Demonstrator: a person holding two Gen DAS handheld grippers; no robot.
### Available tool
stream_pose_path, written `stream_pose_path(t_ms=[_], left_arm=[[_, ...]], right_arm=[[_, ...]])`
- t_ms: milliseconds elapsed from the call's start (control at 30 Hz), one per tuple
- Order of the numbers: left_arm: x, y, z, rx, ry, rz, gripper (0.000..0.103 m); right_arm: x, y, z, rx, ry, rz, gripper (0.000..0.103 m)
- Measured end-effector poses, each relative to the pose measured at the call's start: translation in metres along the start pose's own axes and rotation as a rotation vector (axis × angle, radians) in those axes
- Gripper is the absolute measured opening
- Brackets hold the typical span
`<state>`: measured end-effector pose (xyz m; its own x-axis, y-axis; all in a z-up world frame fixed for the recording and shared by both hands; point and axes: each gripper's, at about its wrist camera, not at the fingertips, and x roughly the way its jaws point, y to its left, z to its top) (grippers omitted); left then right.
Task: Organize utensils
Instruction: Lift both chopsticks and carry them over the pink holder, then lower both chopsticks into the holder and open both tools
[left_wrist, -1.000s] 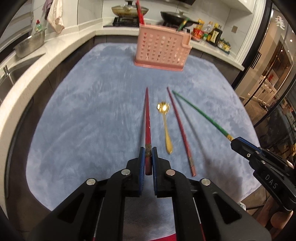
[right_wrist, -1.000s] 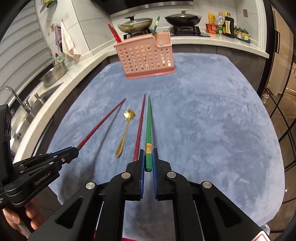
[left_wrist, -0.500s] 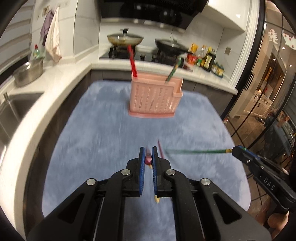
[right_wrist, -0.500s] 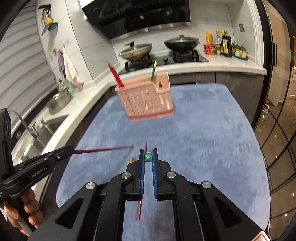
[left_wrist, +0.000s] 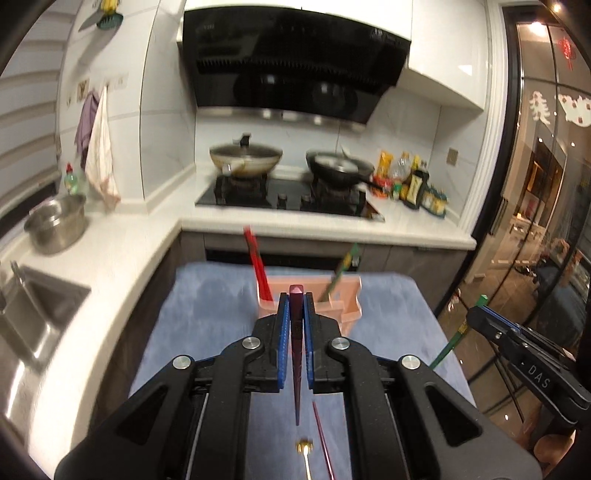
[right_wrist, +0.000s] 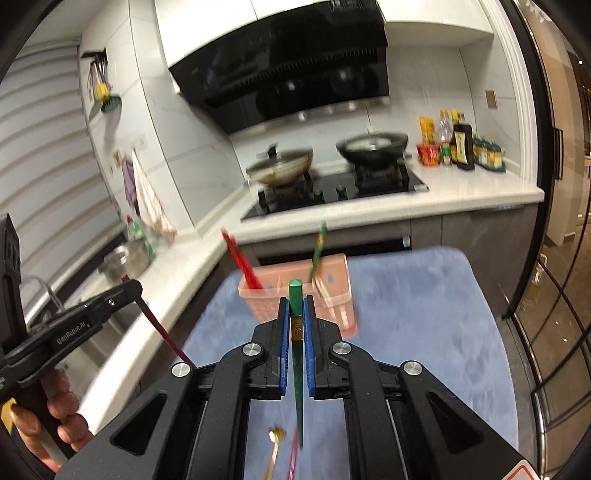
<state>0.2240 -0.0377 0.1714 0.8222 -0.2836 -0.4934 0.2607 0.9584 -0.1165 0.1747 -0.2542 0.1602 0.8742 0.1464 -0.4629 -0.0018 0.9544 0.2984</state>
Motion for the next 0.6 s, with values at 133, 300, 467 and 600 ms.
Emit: stream_pose_path(t_ms=[133,300,467,600], left_arm=[[0.002,-0.002,0.042,0.004,-0.075,0.011,0.007],[0.008,-0.003,0.085,-0.001,-0.155,0.015,0.007],[0.033,0.003,0.103,-0.017,-0.188,0.012,0.007],[0.065,0.010,0.100,-0.020,-0.164,0.032,0.007]], right_arm=[[0.010,0.007,0.043,-0.008,-0.077,0.007,0.007],[0.033,0.014,0.094,-0.012,-0.148,0.009,0.007],[0.069,0.015,0.120,-0.007,-0.159,0.003,0.007],[0.100,0.011,0.119,-0.009,-0.124,0.001,0.007]])
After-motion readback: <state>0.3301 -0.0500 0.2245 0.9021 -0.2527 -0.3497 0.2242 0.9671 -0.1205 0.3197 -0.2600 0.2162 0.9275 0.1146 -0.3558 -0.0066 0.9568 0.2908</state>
